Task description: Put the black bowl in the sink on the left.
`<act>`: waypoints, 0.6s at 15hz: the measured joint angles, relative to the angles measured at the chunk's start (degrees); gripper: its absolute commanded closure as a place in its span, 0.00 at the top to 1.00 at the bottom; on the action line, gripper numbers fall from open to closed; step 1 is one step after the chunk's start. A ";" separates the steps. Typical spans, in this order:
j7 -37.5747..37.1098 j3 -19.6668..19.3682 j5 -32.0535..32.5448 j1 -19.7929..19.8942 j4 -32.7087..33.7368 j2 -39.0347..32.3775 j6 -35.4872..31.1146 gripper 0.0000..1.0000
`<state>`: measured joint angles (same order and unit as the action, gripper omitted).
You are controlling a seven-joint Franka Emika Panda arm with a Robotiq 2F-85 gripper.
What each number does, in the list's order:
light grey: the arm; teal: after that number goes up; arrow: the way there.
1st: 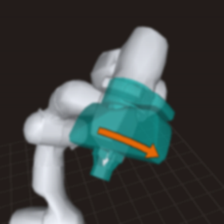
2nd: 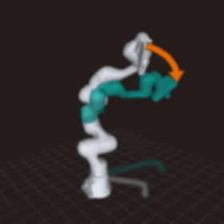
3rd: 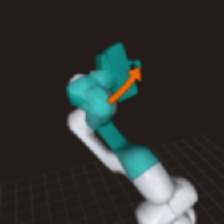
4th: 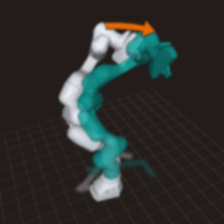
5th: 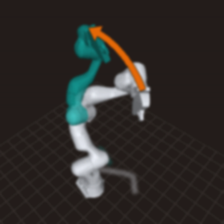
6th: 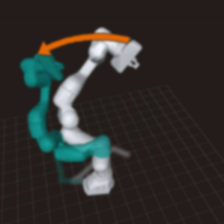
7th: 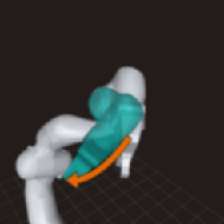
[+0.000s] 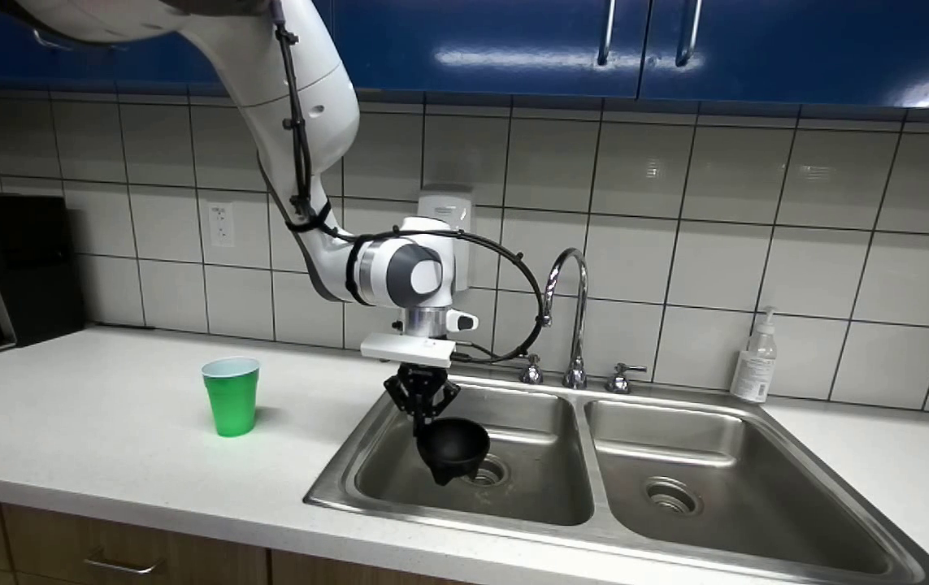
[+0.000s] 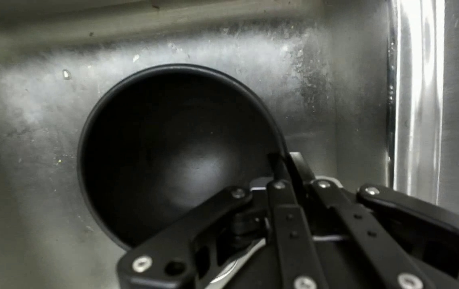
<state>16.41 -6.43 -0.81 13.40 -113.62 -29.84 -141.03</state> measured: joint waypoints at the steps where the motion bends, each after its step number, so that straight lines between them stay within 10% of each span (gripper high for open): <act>1: 0.00 0.00 0.00 0.10 0.25 -0.59 0.01 0.02; 9: -0.08 0.00 0.00 0.46 2.17 -5.01 0.09 0.02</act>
<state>16.34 -6.43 -0.81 13.86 -111.45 -34.86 -140.94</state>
